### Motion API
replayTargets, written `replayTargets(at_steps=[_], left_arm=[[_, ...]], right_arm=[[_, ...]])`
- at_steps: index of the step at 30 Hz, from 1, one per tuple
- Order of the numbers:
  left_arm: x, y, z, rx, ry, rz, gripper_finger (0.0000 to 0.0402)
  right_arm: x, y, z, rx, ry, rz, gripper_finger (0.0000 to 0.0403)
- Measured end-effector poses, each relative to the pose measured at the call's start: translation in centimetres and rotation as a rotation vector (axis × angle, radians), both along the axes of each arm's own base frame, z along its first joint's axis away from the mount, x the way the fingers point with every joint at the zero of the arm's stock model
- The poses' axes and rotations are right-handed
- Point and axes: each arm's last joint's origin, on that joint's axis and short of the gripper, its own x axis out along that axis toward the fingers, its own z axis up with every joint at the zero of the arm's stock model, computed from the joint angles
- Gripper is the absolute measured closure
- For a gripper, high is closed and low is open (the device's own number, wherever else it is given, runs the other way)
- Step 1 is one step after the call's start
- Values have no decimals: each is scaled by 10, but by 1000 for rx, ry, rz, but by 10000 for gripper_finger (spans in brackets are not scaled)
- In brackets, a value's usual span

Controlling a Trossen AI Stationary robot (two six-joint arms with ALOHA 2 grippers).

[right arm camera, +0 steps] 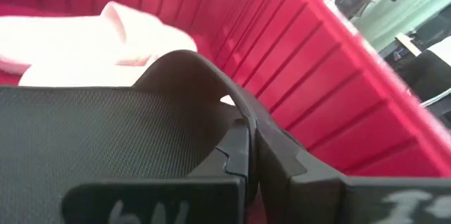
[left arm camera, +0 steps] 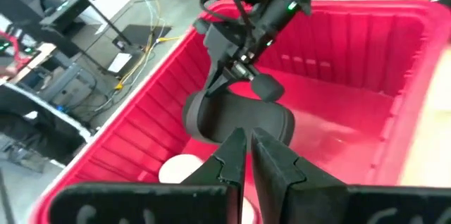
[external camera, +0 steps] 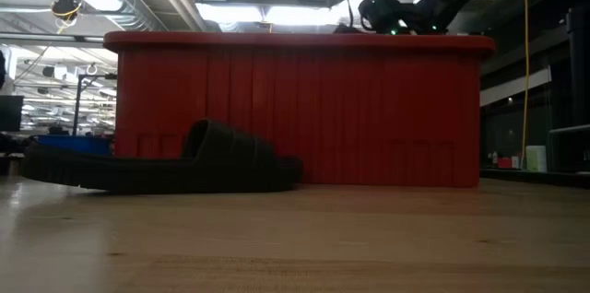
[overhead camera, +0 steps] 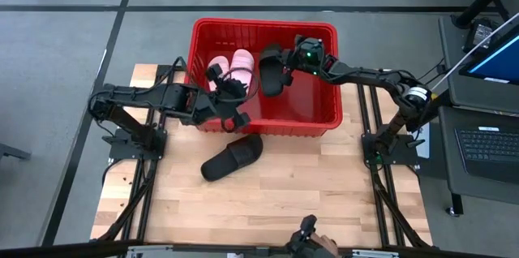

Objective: Pick and place slides into bin
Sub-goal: Put the bottom black slide into the red bin

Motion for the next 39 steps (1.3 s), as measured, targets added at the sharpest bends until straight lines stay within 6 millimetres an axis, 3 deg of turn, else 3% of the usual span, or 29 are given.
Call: replayTargets(at_steps=[5,9,13,17,21,27,36,39], left_arm=[[0,12,0,-2,1,35,385],[1,17,-3,-10,8,43,384],[0,22,-24,-42,-36,24,384],[-13,28,-45,-50,-176,-26,384],[-40,35,-47,-38,-335,-99,384],[-71,46,-58,-54,-415,-67,384],[-74,52,-73,-70,-403,-51,384],[-74,54,-73,-77,-403,-61,384]], right_arm=[[12,-9,19,-6,42,11,387],[17,-15,16,7,121,1,387],[16,-20,10,29,126,-9,387],[16,-21,5,35,135,-11,387],[16,-23,7,27,120,-6,387],[14,-25,7,25,121,-13,387],[24,-32,-6,18,141,4,387],[33,-37,1,36,164,10,387]])
